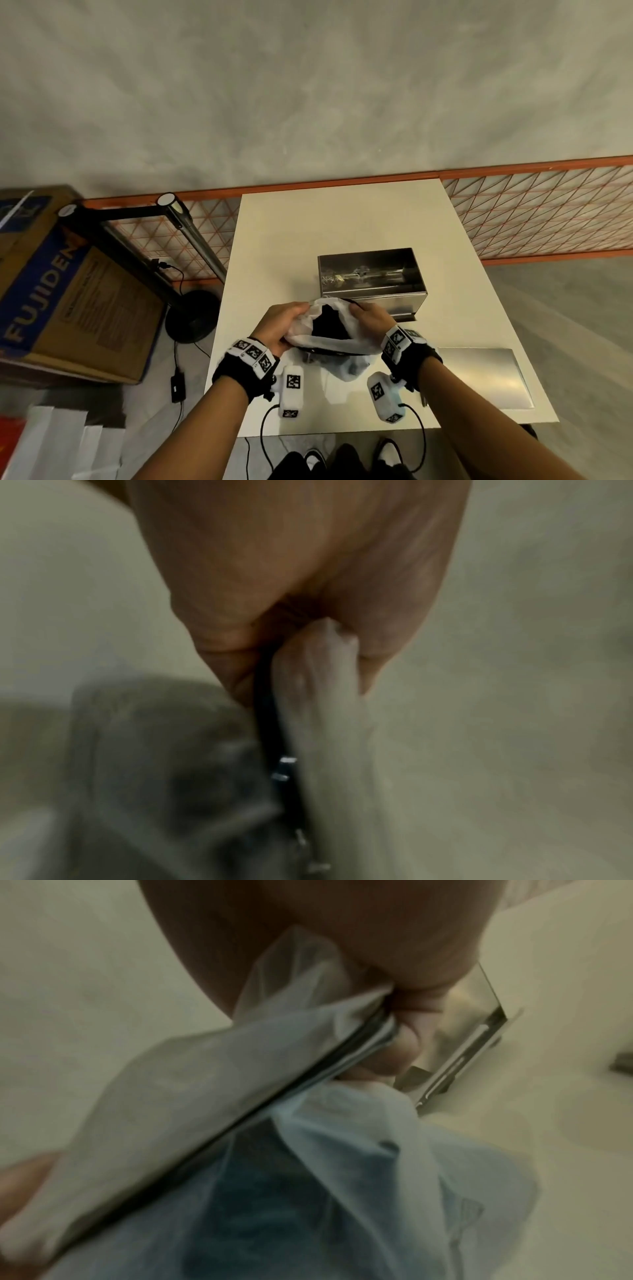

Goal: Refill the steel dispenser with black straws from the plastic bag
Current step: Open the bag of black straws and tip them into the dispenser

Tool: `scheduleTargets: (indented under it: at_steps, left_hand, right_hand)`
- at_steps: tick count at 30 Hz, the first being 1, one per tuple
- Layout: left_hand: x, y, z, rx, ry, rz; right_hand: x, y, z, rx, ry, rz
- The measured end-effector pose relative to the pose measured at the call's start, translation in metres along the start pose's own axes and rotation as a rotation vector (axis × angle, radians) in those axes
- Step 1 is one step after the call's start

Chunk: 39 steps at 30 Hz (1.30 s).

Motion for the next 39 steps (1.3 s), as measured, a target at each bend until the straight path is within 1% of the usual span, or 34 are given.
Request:
scheduleTargets:
  at_steps: [1,3,4,6,7,9,11,14,17,22,24,26,28,30,33,35,37,39]
  left_hand:
    - [0.001,-0.001,-0.003,0.060,-0.079,0.025]
    - [0.006,-0.002,-0.007,0.134,-0.231,0.133]
    - [0.010,0.000,-0.007,0.153,-0.263,0.193]
    - [0.012,-0.003,-0.005,0.183,-0.293,0.234]
    - [0.011,-0.006,-0.005,0.208,-0.314,0.222]
    - [0.007,-0.012,-0.004,0.232,-0.361,0.157]
    - [0.003,-0.018,0.000,0.193,-0.361,0.076]
    - [0.002,-0.022,0.006,0.099,-0.331,0.008]
    - [0.002,-0.027,0.011,0.048,-0.350,-0.070]
    - [-0.001,-0.032,0.015,-0.001,-0.420,-0.177]
    - [-0.001,-0.030,0.012,0.011,-0.476,-0.199]
    - [0.002,-0.029,0.006,0.076,-0.527,-0.192]
    - [0.004,-0.025,-0.005,0.141,-0.593,-0.175]
    - [-0.001,-0.015,-0.015,0.156,-0.666,-0.183]
    - [-0.008,0.009,-0.026,0.106,-0.810,-0.193]
    - [-0.007,0.029,-0.029,0.000,-0.837,-0.149]
    - [-0.001,0.046,-0.025,-0.133,-0.728,-0.077]
    - [0.013,0.053,-0.018,-0.212,-0.552,0.022]
  right_hand:
    - [0.001,0.001,0.003,-0.009,0.021,0.000]
    - [0.000,0.006,0.011,-0.042,0.014,-0.008]
    - [0.000,0.009,0.014,-0.054,-0.002,-0.008]
    - [0.000,0.018,0.021,-0.071,-0.022,0.017]
    - [0.002,0.023,0.024,-0.079,0.000,0.040]
    - [0.006,0.029,0.029,-0.110,0.122,0.053]
    - [0.009,0.028,0.032,-0.143,0.218,0.032]
    - [0.004,0.023,0.032,-0.177,0.151,-0.008]
    - [0.002,0.017,0.030,-0.170,0.096,-0.030]
    - [-0.002,0.002,0.009,-0.043,0.012,-0.103]
    - [0.002,-0.004,-0.001,0.011,0.034,-0.099]
    - [0.003,-0.006,-0.004,0.050,0.059,-0.113]
    - [-0.002,-0.007,-0.003,0.071,0.069,-0.143]
    - [-0.009,-0.008,0.000,0.073,0.061,-0.168]
    - [-0.018,-0.011,0.001,0.096,0.004,-0.189]
    - [-0.021,-0.011,0.001,0.126,-0.037,-0.193]
    - [-0.021,-0.011,0.002,0.132,-0.089,-0.192]
    - [-0.019,-0.009,0.006,0.120,-0.151,-0.182]
Point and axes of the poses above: each hand's wrist, its own y-axis away from the middle knuckle, its own x-axis out of the palm, z = x × y, the point moved 5 cm from there along -y, towards the middle knuckle, and after that the axes turned 10 degrees about x, right-handed, at the moved point
